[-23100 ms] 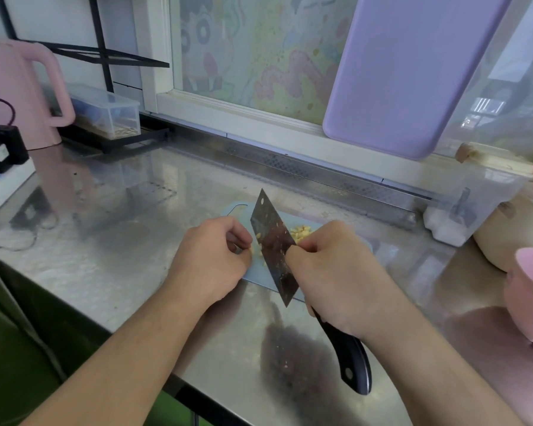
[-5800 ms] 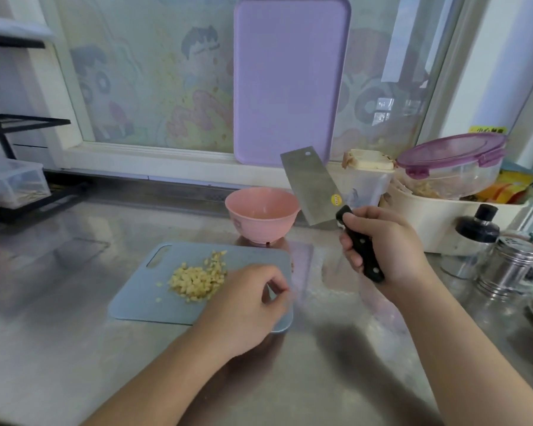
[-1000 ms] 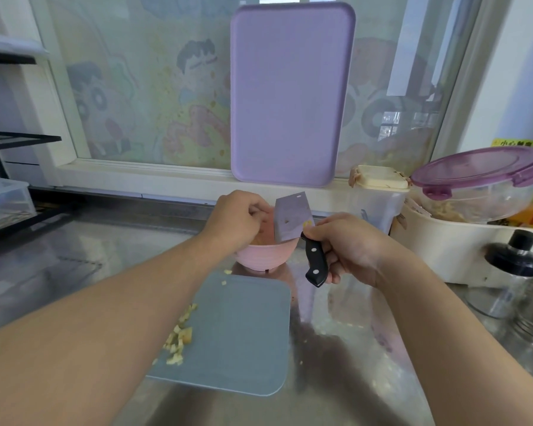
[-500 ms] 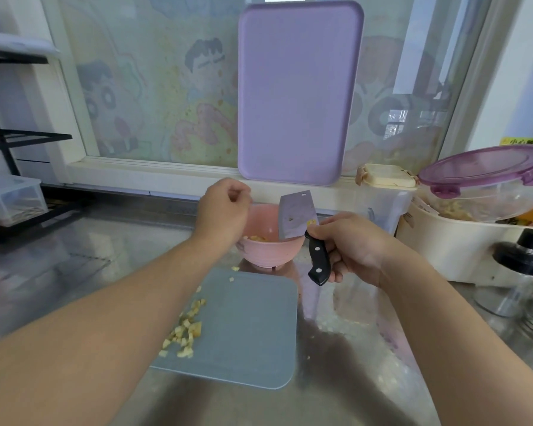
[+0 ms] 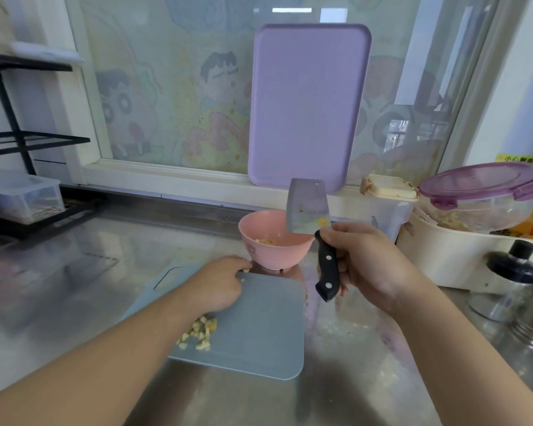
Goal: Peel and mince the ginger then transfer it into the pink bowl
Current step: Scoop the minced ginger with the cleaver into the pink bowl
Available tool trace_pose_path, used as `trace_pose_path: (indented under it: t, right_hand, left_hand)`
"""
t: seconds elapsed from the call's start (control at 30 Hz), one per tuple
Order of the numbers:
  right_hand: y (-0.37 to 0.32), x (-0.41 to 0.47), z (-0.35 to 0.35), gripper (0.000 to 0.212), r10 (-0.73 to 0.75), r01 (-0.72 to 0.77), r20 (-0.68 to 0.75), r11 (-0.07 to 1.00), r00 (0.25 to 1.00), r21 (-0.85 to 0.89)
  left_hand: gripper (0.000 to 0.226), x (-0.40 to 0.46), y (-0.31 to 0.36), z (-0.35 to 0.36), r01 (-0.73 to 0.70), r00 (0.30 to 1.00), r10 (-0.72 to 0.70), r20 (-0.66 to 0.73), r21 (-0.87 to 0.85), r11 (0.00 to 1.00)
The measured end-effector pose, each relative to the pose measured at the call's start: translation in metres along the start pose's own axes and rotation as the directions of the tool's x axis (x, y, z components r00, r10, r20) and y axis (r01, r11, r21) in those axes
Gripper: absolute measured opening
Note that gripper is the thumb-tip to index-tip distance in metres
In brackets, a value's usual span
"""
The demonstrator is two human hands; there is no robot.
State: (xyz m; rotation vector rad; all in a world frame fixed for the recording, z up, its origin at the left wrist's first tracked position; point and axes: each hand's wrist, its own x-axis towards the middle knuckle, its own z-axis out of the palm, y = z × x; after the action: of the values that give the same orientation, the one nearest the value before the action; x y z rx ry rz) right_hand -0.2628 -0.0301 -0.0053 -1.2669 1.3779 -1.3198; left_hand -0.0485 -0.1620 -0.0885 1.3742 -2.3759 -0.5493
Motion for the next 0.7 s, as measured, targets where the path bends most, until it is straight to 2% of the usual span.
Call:
trace_pose_path:
  t: [0.13, 0.23, 0.33, 0.4, 0.5, 0.53, 0.63, 0.7]
  right_hand:
    - [0.0, -0.015, 0.004, 0.021, 0.014, -0.014, 0.024, 1.0, 1.0, -0.024]
    - [0.001, -0.022, 0.005, 0.03, 0.026, -0.024, 0.033, 0.999, 0.999, -0.049]
    - [-0.001, -0.034, 0.003, 0.026, 0.039, -0.03, 0.114, 0.996, 0.993, -0.083]
    - [-0.003, -0.046, 0.001, 0.025, 0.065, -0.039, 0.193, 0.99, 0.979, -0.132]
    - [-0.002, -0.06, 0.002, 0.043, 0.12, -0.066, 0.279, 0.978, 0.953, -0.197]
    - [0.0, -0.062, 0.003, 0.041, 0.137, -0.074, 0.284, 0.972, 0.949, -0.222]
    - [0.01, -0.062, 0.01, 0.015, 0.183, -0.093, 0.241, 0.935, 0.953, -0.343]
    - [0.015, -0.061, 0.011, 0.01, 0.222, -0.117, 0.22, 0.905, 0.95, -0.408]
  left_hand:
    - [0.046, -0.002, -0.002, -0.005, -0.051, 0.998, 0.053, -0.022, 0.061, 0.997]
    - [0.044, -0.01, -0.005, -0.006, -0.081, 0.996, 0.083, -0.034, 0.055, 0.995]
    - [0.041, -0.018, -0.009, -0.009, -0.109, 0.993, 0.11, -0.042, 0.021, 0.994]
    - [0.038, -0.022, -0.011, -0.014, -0.09, 0.994, 0.087, -0.064, -0.058, 0.994]
    - [0.043, -0.026, -0.016, -0.021, -0.059, 0.991, 0.024, -0.135, -0.261, 0.964]
    - [0.044, -0.028, -0.018, -0.022, -0.045, 0.988, -0.004, -0.156, -0.311, 0.949]
    - [0.041, -0.035, -0.023, -0.022, 0.014, 0.974, -0.113, -0.199, -0.442, 0.897]
    - [0.037, -0.038, -0.029, -0.019, 0.042, 0.95, -0.188, -0.251, -0.493, 0.869]
